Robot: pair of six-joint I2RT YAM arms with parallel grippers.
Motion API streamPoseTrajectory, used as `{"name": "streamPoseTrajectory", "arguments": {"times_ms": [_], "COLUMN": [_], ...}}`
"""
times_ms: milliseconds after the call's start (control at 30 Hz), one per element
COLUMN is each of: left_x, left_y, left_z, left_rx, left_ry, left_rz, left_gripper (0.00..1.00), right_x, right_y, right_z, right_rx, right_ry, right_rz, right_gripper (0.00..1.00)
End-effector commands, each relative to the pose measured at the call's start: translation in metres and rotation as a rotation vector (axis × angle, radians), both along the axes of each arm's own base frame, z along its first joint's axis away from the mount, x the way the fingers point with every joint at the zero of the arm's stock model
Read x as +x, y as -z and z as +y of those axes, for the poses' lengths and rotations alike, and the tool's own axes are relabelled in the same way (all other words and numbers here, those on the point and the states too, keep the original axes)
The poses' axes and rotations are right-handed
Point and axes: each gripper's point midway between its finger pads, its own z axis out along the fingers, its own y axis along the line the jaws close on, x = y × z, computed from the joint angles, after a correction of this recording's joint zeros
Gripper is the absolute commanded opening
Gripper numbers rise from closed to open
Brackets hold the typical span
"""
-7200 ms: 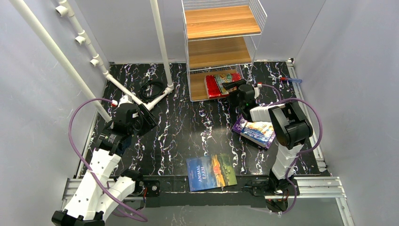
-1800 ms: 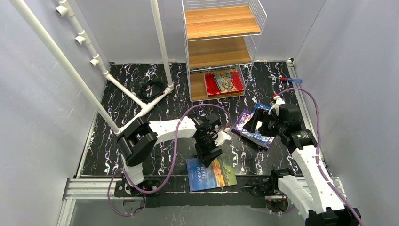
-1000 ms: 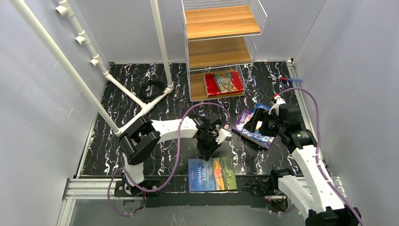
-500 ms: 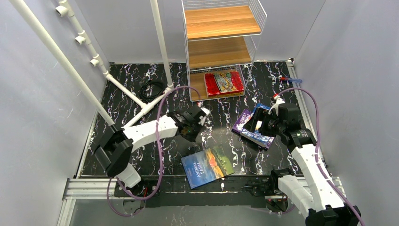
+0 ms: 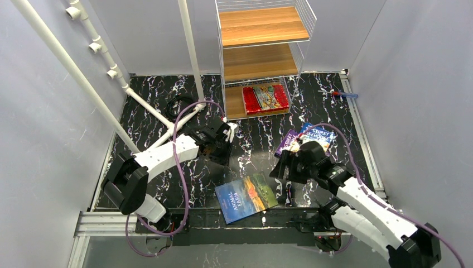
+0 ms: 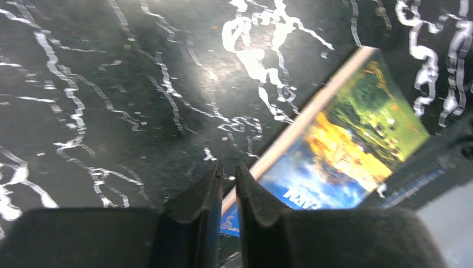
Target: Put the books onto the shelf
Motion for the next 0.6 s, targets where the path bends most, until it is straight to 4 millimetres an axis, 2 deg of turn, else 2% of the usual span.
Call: {"name": "streamPoseTrajectory", "arguments": {"times_ms": [0,100,167,267,467,567], "left_x": [-0.036,-0.045,-0.048,-0.047,-0.052,-0.056], "left_y": [-0.013,-0.007,-0.002,0.003,0.001,0.0], "left_z": [-0.018,-0.016,-0.009,0.007,0.043,0.063], "left_rx": [-0.154,-0.154,-0.124,-0.069,-0.088,-0.048], "left_ry": [0.141,0.163,0.153,0.073,-0.15,-0.217], "left_rz": [0.107,0.145,0.157,0.164,0.195,0.186], "left_gripper": [0.2,0.35,0.4,0.43,0.45,0.45], "right_x": [-0.016,-0.028,-0.032,-0.031,-0.029,-0.012], "right_y": [0.016,0.034,0.046,0.051,0.051,0.036], "right_z": [0.022,0.034,0.037,0.046,0.081,0.115], "right_rx": [0.005,0.009,-0.003,0.003,0.073,0.162], "right_ry": [-0.028,-0.091,-0.119,-0.159,-0.247,-0.282], "right_rz": [0.024,0.062,0.08,0.08,0.085,0.03], "right_gripper": [0.87,0.87,0.87,0.87,0.87,0.87]}}
